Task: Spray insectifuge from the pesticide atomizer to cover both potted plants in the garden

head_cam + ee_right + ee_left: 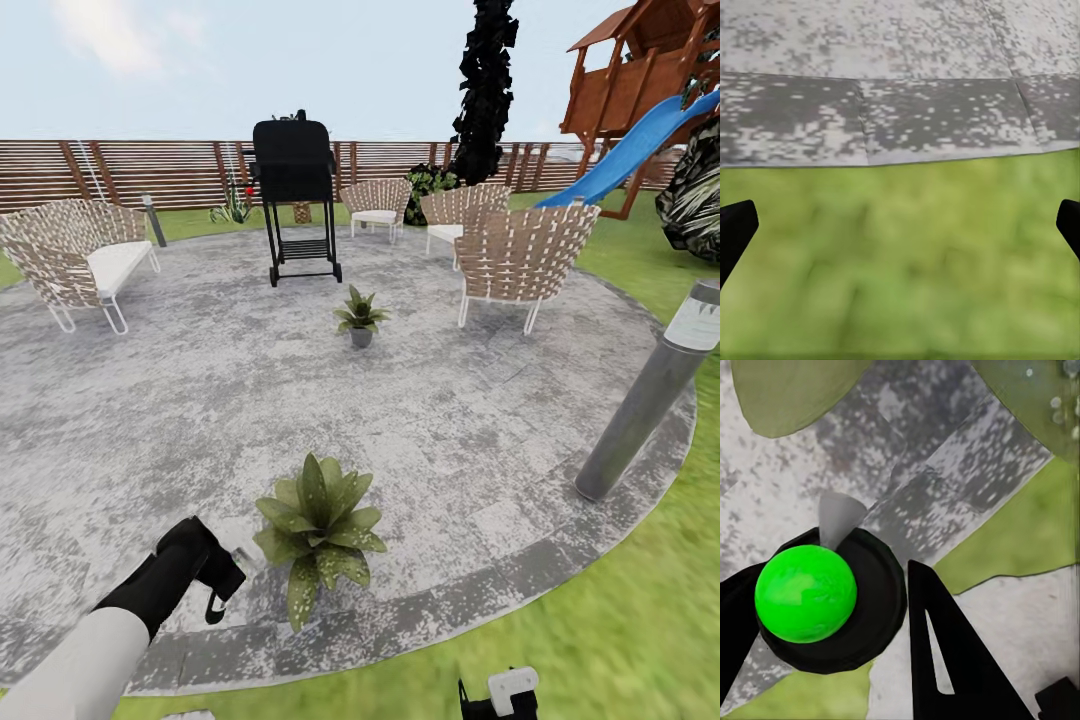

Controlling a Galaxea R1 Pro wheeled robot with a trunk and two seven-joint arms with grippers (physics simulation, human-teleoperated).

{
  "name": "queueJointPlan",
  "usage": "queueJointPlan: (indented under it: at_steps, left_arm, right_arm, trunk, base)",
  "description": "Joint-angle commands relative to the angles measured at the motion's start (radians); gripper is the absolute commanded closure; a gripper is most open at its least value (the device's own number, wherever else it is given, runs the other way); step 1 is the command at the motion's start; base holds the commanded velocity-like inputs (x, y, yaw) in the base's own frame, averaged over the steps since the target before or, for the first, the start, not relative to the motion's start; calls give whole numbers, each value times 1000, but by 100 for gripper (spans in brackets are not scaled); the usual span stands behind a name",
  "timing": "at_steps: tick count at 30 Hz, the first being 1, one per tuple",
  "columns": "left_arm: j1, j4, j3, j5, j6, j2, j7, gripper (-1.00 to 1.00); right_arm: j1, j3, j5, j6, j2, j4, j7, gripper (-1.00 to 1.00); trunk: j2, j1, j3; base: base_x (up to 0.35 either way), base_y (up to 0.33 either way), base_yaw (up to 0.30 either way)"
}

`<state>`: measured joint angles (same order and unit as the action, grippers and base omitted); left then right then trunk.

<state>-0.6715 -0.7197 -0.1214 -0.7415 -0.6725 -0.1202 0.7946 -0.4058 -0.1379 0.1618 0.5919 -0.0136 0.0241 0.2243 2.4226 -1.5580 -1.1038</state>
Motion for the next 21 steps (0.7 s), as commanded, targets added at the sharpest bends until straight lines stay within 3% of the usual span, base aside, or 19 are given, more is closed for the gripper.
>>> queueJointPlan:
  at_steps: [1,5,10,14,15,16,21]
  left_arm:
    - [0,-4,-11,-12,-2,1,8,100]
    - [0,-11,-17,1,-3,-8,17,100]
    - [-3,-13,-18,8,9,-8,138,100]
    - [-5,-13,-17,6,9,-14,147,100]
    - [-7,-14,7,7,8,-21,146,100]
    - [-5,-14,81,1,14,-21,146,100]
    - [-3,-14,90,-2,11,-21,113,100]
  right_arm:
    - [-1,-6,7,0,0,-1,10,-100]
    - [-1,-6,7,0,0,-1,10,-100]
    - [-1,-6,7,0,0,-1,10,-100]
    - [-1,-6,7,0,0,-1,10,-100]
    - [-1,-6,6,0,0,-1,10,-100]
    - [-1,-6,7,0,0,-1,10,-100]
    - [-1,-6,7,0,0,-1,10,-100]
  trunk:
    - [0,0,-1]
    - [0,0,-1]
    - [0,0,-1]
    - [0,0,-1]
    - [0,0,-1]
    - [0,0,-1]
    - [0,0,-1]
  base:
    - [0,0,0]
    - [0,0,0]
    - [0,0,0]
    - [0,0,0]
    - [0,0,0]
    - [0,0,0]
    - [-104,9,0]
